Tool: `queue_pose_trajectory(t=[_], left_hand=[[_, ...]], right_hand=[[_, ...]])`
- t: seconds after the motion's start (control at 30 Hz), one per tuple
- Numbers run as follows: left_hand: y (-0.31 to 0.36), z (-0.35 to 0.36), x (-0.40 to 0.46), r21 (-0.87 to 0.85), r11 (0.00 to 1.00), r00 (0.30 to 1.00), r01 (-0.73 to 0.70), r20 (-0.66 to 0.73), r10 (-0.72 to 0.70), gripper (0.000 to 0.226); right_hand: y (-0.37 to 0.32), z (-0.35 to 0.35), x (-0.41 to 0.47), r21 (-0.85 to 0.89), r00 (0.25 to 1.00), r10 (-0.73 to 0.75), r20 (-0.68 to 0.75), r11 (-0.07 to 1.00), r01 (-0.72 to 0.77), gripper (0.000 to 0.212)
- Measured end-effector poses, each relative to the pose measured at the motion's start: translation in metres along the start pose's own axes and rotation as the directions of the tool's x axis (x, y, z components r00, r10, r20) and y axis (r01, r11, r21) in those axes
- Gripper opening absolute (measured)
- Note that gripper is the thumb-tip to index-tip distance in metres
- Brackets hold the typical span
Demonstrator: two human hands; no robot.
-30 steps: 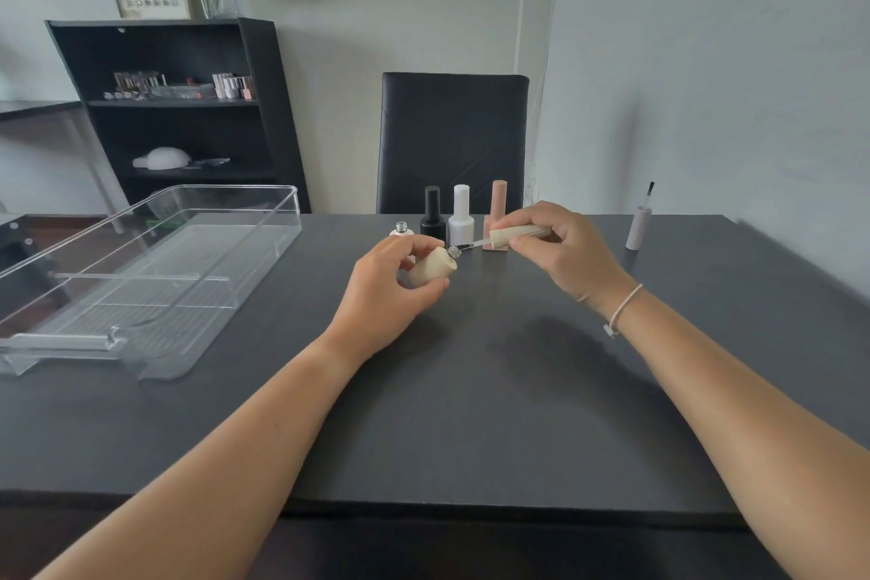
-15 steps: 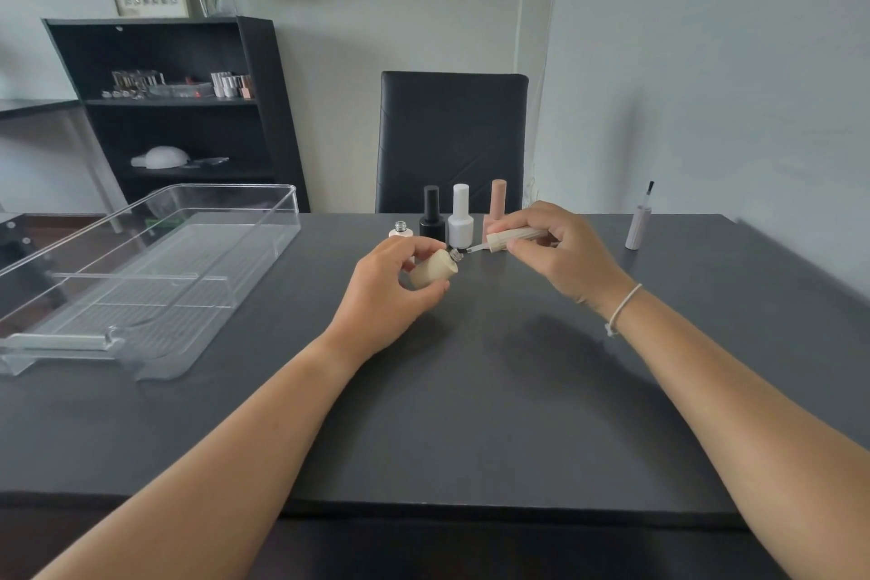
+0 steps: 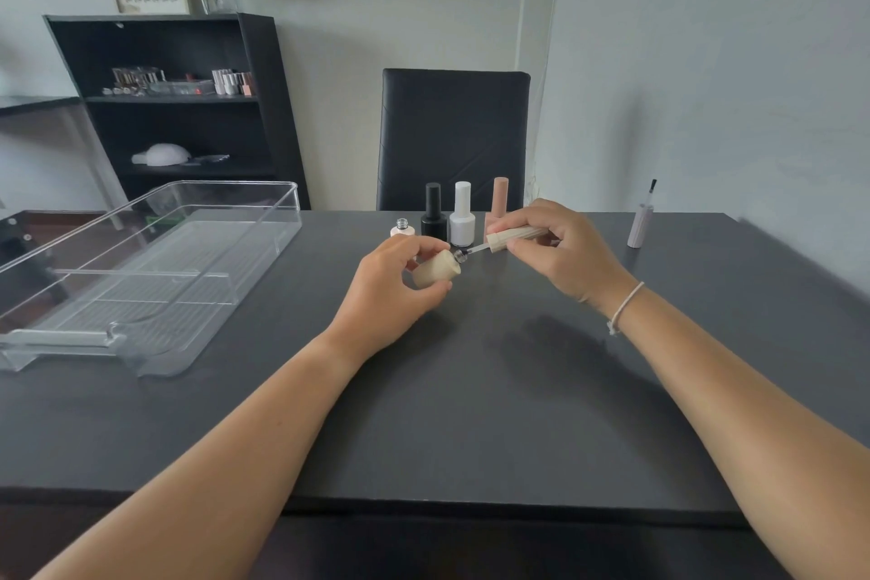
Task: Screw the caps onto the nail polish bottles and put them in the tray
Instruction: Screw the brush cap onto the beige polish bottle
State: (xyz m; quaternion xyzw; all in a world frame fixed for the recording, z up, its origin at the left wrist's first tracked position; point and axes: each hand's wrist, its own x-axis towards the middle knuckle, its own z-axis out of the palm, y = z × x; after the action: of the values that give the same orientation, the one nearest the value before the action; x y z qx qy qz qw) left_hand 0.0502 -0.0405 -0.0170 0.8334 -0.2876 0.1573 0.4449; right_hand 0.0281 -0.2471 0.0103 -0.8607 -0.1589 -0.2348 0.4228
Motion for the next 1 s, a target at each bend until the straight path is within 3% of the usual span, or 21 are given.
queue_pose_trajectory(t=[1.0], left_hand=[[-0.0013, 0.0014, 0.0000, 0.035, 0.999, 1.000, -0.011, 0.020, 0.010, 0.033]], right_hand=[[-0.0080, 0.0049, -0.0026, -0.046, 0.997, -0.054, 0.060, 0.997, 0.057, 0.025]])
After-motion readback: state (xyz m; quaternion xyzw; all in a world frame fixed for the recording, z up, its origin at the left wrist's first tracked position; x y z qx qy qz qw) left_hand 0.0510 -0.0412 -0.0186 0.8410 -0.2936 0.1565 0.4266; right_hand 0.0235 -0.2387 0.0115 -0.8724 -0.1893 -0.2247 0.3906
